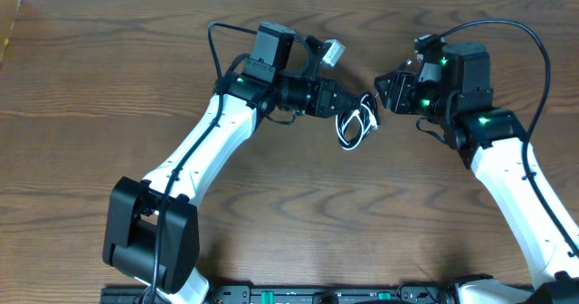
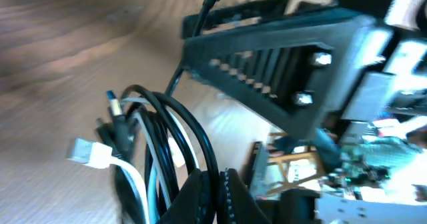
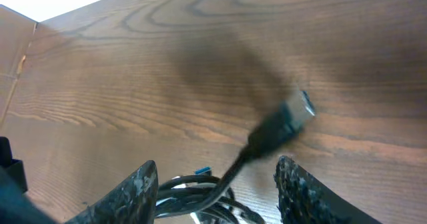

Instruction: Untangle cables

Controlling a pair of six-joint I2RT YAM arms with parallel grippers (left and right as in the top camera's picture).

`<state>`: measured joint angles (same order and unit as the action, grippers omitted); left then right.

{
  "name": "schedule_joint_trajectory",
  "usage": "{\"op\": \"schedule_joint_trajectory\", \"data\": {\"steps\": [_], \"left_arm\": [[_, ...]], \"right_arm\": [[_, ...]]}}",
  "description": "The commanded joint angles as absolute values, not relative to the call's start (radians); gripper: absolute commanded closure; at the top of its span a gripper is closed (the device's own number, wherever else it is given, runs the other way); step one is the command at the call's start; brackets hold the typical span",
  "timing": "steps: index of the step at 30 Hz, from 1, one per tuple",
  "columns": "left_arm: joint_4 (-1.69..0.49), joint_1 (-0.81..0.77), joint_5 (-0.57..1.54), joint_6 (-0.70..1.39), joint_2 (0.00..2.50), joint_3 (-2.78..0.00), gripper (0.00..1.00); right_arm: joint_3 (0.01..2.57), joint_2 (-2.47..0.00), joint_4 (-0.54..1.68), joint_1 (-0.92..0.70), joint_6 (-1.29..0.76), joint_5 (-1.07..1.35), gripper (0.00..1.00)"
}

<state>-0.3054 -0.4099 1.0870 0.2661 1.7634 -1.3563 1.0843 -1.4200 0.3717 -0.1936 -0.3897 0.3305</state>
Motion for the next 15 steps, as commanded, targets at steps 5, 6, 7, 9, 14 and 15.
{"op": "schedule_joint_trajectory", "data": {"steps": [5, 6, 7, 9, 14, 15], "left_arm": [[-0.201, -0.387, 1.281, 0.381, 1.752, -1.382, 0.92], [-0.185, -0.387, 1.280, 0.402, 1.752, -1.382, 0.93], [-0.162, -0.387, 1.279, 0.422, 1.752, -1.382, 0.93], [-0.110, -0.384, 1.276, 0.462, 1.752, -1.382, 0.92], [0.026, -0.369, 1.232, 0.604, 1.752, -1.382, 0.93], [0.041, -0.368, 1.221, 0.625, 1.752, -1.382, 0.93]], "right_arm": [[1.098, -1.493, 0.359, -0.191, -0.448, 0.348, 0.48], [1.098, -1.503, 0.357, -0.191, -0.449, 0.350, 0.51], [1.098, -1.513, 0.356, -0.192, -0.449, 0.352, 0.58], [1.098, -1.525, 0.364, -0.194, -0.448, 0.350, 0.86], [1.098, -1.526, 0.385, -0.198, -0.429, 0.373, 0.99], [1.098, -1.526, 0.385, -0.198, -0.427, 0.398, 0.99]]}}
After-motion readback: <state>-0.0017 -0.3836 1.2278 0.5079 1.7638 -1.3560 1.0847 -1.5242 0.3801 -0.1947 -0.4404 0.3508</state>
